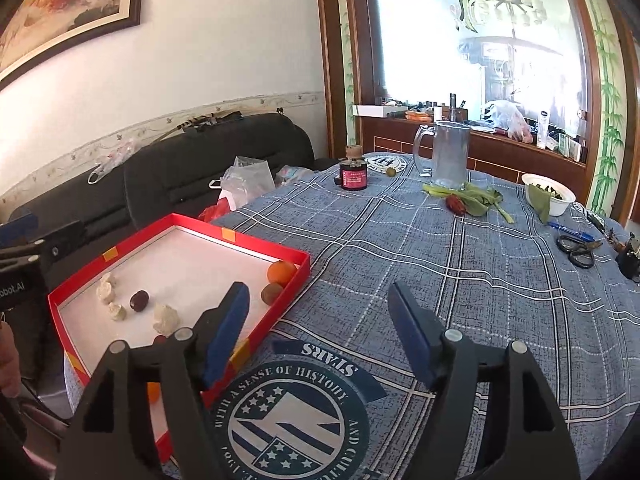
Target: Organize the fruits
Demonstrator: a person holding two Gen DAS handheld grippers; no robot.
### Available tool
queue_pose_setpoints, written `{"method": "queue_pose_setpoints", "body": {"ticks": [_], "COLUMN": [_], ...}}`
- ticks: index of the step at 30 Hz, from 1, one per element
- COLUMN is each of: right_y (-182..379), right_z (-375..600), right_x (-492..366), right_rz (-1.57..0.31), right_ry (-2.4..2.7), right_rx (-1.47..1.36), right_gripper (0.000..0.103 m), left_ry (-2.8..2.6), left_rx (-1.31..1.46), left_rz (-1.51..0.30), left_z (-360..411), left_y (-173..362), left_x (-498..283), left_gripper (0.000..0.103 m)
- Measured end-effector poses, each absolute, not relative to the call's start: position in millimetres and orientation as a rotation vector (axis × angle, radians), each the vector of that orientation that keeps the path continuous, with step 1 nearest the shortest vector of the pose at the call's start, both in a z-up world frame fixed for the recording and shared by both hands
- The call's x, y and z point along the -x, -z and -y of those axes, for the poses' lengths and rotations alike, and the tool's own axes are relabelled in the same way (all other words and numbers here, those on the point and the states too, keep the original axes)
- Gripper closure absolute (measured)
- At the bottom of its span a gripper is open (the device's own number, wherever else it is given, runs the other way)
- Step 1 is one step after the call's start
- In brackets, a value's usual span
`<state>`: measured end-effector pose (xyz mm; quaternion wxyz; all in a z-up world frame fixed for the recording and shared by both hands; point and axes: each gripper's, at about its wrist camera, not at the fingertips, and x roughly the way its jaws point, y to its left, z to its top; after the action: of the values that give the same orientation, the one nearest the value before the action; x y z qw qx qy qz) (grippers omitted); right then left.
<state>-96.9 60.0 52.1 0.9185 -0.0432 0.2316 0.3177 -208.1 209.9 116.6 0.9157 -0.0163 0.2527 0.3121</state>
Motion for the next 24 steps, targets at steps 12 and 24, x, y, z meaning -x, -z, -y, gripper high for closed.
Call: {"method": "queue_pose_setpoints", "body": {"ticks": [12, 24], "right_y": [-51, -48], "right_z": [-65, -69], "right_x": [100, 102], "right_rz": [-0.472, -0.475], "right_ry": [-0.653, -0.655], "right_rx": [0.109, 0.132], "right_gripper": [0.029, 0.028], "left_ry": [-0.651, -0.639], "left_rx": [0.057, 0.057], "left_rz": [-0.567, -0.600], "left_z": [-216, -217], "left_y": [-107, -101], "left_x": [204, 201], "left_gripper": [0.001, 0.001]}}
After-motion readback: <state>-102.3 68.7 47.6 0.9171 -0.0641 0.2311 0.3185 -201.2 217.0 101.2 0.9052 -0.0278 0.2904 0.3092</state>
